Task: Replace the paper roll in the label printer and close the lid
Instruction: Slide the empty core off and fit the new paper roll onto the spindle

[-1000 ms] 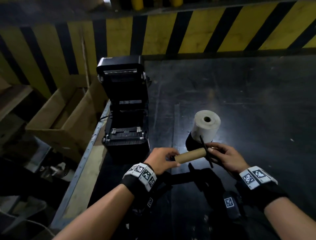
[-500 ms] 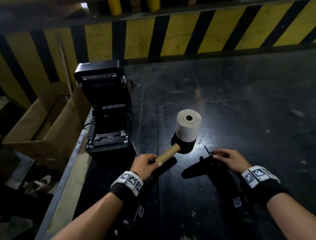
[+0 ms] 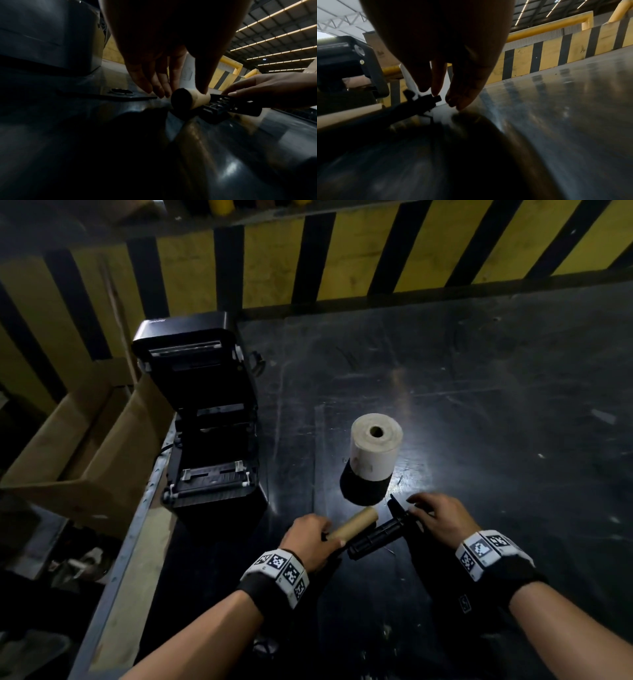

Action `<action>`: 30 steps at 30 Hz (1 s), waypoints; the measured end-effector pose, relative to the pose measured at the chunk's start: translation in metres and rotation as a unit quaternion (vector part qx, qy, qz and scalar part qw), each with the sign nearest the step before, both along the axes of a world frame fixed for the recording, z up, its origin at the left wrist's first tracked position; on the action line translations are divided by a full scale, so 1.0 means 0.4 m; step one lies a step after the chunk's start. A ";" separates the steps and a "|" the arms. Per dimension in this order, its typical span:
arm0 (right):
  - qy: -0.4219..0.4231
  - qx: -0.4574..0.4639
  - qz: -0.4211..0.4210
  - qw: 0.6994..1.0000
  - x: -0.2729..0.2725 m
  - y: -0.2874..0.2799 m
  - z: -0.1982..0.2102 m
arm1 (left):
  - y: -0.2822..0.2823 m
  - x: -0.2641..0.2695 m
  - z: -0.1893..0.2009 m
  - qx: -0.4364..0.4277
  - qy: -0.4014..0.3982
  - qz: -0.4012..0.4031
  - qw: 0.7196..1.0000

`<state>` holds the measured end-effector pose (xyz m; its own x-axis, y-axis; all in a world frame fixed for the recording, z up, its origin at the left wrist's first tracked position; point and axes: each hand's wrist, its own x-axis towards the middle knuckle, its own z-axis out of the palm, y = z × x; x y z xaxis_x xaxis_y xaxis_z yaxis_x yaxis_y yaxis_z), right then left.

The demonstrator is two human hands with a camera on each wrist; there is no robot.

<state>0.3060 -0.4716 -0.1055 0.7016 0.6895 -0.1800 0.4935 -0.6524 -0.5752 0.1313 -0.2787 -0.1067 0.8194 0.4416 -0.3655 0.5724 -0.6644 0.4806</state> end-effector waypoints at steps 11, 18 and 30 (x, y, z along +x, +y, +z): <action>-0.073 0.103 0.011 0.992 0.132 0.190 0.149 | 0.064 0.233 0.087 -0.191 -0.111 0.120 0.968; -0.083 0.011 0.066 0.994 0.133 0.284 0.105 | 0.048 0.284 0.065 -0.347 -0.149 0.193 0.906; 0.061 0.279 -0.137 0.948 0.169 0.233 0.126 | 0.047 0.286 0.073 -0.318 -0.208 0.195 0.904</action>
<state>0.3735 -0.3784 -0.0550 0.8662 0.4949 0.0689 0.2572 -0.3233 -0.9107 0.2457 -0.2598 -0.0776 0.7723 0.5344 -0.3434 0.3855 0.0354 0.9220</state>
